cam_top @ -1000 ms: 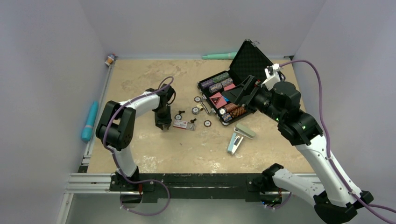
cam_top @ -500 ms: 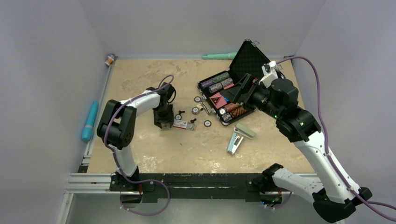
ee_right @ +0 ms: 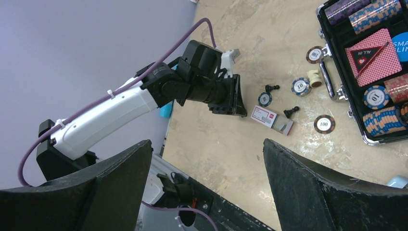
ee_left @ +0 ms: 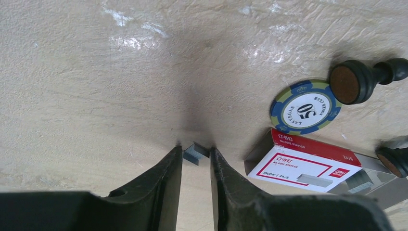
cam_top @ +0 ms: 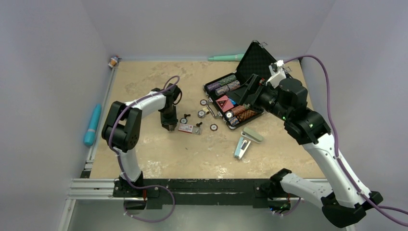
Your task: Unload the staples from the stapler
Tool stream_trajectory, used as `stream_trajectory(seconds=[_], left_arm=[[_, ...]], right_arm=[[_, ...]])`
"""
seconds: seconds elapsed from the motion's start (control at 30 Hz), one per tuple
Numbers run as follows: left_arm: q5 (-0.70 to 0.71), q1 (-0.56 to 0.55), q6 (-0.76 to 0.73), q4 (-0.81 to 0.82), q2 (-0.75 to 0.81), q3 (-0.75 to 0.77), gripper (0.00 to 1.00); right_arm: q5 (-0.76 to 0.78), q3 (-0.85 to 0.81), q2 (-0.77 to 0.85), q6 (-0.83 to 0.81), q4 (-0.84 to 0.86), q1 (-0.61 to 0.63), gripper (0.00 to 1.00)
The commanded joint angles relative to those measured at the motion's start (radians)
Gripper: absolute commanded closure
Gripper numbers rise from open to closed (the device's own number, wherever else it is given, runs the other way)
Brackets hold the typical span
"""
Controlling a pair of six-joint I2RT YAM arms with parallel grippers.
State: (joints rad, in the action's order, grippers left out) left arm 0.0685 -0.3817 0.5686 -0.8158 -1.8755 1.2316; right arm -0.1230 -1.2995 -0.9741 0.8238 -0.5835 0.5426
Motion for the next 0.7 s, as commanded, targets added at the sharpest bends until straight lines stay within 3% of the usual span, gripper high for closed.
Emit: stream_trajectory(seconds=[0.0, 0.67], left_arm=[[0.000, 0.003, 0.032, 0.047, -0.001, -0.028, 0.70], [-0.027, -0.018, 0.014, 0.026, 0.160, -0.089, 0.80]], right_arm=[[-0.003, -0.043, -0.003, -0.030, -0.002, -0.003, 0.10], [-0.021, -0.046, -0.016, -0.026, 0.012, -0.001, 0.10]])
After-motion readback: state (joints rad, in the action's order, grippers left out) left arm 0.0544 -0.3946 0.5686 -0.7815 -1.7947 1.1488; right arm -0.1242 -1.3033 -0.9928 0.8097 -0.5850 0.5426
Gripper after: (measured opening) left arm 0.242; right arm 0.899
